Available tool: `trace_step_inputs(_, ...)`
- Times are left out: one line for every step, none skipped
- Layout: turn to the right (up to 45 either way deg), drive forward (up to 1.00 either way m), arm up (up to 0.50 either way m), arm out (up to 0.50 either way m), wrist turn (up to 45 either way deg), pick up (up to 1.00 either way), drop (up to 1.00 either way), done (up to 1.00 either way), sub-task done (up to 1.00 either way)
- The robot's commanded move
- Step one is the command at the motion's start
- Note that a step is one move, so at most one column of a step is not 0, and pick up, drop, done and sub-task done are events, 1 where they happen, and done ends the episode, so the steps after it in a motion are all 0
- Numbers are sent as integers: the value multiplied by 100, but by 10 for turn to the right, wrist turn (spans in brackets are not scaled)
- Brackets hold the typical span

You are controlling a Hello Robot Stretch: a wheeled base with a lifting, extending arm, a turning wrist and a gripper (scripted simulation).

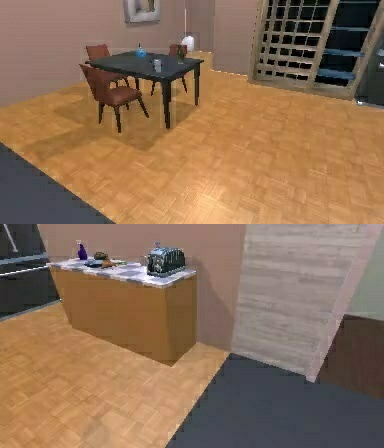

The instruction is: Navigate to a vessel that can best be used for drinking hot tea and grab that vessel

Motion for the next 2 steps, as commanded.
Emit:
trace_step_inputs(450,0,0,0,0,0,0,0,0)
trace_step_inputs(120,0,0,0,0,0,0,0,0)
